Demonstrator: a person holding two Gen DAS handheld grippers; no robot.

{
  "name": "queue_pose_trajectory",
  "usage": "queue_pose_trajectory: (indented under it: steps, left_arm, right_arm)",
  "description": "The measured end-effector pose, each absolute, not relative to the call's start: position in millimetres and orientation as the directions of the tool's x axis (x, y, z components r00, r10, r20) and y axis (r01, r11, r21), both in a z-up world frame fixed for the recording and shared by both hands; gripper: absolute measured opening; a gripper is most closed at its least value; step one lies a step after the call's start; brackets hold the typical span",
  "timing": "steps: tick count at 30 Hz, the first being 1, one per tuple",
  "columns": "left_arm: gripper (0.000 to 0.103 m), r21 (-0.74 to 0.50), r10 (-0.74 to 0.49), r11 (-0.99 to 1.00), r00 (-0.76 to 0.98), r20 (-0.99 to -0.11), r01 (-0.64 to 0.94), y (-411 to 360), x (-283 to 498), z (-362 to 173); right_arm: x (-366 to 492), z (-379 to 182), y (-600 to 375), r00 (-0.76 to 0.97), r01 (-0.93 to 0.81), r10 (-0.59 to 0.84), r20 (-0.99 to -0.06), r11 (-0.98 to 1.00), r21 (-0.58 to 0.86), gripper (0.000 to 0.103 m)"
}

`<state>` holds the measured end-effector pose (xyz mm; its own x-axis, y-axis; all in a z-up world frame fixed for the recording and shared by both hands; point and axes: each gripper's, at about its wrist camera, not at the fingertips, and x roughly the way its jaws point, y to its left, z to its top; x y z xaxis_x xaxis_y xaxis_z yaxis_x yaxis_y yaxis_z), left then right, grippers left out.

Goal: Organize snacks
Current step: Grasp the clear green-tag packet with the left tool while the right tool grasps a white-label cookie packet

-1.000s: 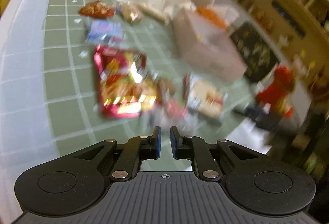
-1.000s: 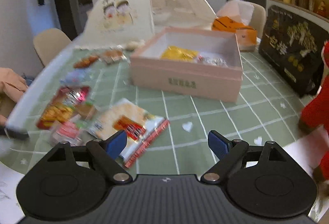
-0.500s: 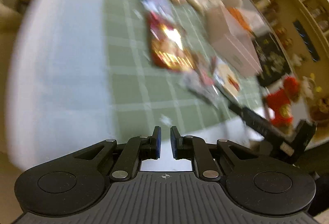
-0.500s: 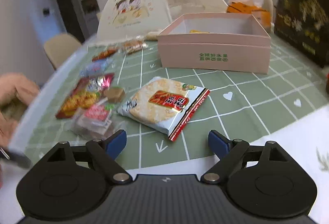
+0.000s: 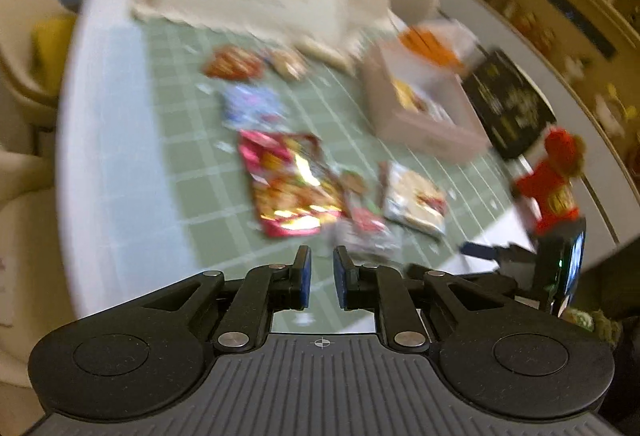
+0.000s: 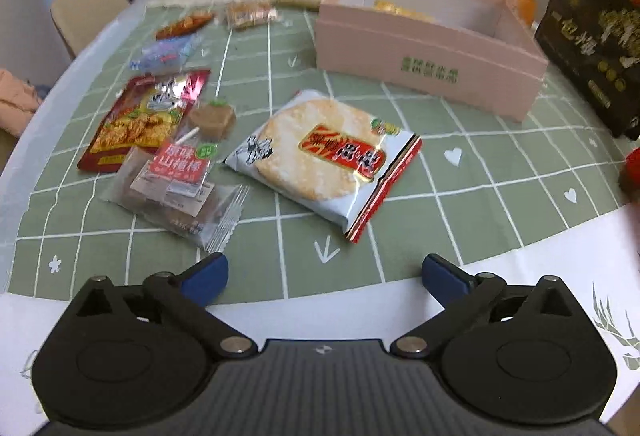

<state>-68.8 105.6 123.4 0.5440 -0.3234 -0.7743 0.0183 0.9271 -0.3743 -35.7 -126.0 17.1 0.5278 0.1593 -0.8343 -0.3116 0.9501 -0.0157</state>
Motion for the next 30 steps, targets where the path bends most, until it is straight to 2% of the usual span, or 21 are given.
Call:
queue_pose_trajectory:
  steps: [1, 2, 3, 5, 9, 11, 14, 18, 23, 25, 28, 30]
  left_arm:
    - [0.020, -0.380, -0.339, 0.924, 0.532, -0.776, 0.035, 95.1, -58.4, 114.3]
    - [0.021, -0.379, -0.342, 0.924, 0.528, -0.777, 0.041, 85.7, -48.3, 107.5]
    - [0.021, -0.378, -0.339, 0.925, 0.526, -0.780, 0.036, 77.7, -40.2, 100.3]
    - [0.021, -0.368, -0.327, 0.929, 0.528, -0.784, 0.029, 62.5, -24.8, 90.2]
    - [0.021, -0.364, -0.290, 0.930, 0.500, -0.816, -0.054, 58.5, -10.9, 73.6]
    - [0.021, -0.416, -0.329, 0.904, 0.462, -0.823, -0.097, 60.1, -5.2, 61.0]
    - [0.021, -0.461, -0.353, 0.876, 0.463, -0.813, -0.141, 60.6, 0.9, 46.7]
    - [0.021, -0.469, -0.310, 0.862, 0.531, -0.788, -0.193, 63.9, 2.7, 48.8]
    - [0.022, -0.337, -0.241, 0.938, 0.536, -0.809, -0.086, 47.6, 31.3, 50.8]
    - [0.022, -0.288, -0.232, 0.957, 0.513, -0.826, -0.031, 34.1, 45.4, 43.6]
    - [0.030, -0.218, -0.200, 0.976, 0.520, -0.830, 0.027, 16.4, 55.2, 36.8]
    - [0.038, -0.176, -0.184, 0.982, 0.520, -0.834, 0.065, 5.1, 62.9, 35.6]
  right_arm:
    - [-31.7, 19.0, -123.7, 0.491, -0.327, 0.156, -0.857, 0.945, -0.016, 0.098]
    - [-30.3, 23.5, -121.3, 0.459, -0.336, 0.142, -0.877, 0.942, -0.024, 0.087]
    - [-32.4, 29.6, -119.9, 0.449, -0.343, 0.127, -0.884, 0.938, -0.040, 0.080]
    - [-44.0, 48.9, -119.9, 0.496, -0.358, 0.094, -0.863, 0.928, -0.105, 0.080]
    - [-58.0, 87.4, -137.4, 0.617, -0.395, 0.151, -0.773, 0.908, -0.138, 0.080]
    - [-51.3, 98.0, -151.5, 0.639, -0.418, 0.229, -0.734, 0.905, -0.081, 0.081]
    - [-29.1, 92.8, -164.2, 0.594, -0.456, 0.345, -0.727, 0.888, 0.049, 0.081]
    - [-6.3, 66.6, -158.0, 0.582, -0.419, 0.335, -0.741, 0.905, 0.080, 0.080]
    - [-0.9, 45.3, -131.0, 0.580, -0.508, 0.322, -0.748, 0.861, -0.022, 0.079]
    - [-3.6, 41.9, -128.1, 0.572, -0.513, 0.324, -0.753, 0.858, -0.021, 0.079]
    - [-6.5, 36.4, -130.3, 0.554, -0.501, 0.320, -0.769, 0.866, -0.001, 0.079]
    - [-13.4, 32.1, -131.4, 0.569, -0.487, 0.285, -0.772, 0.873, -0.037, 0.079]
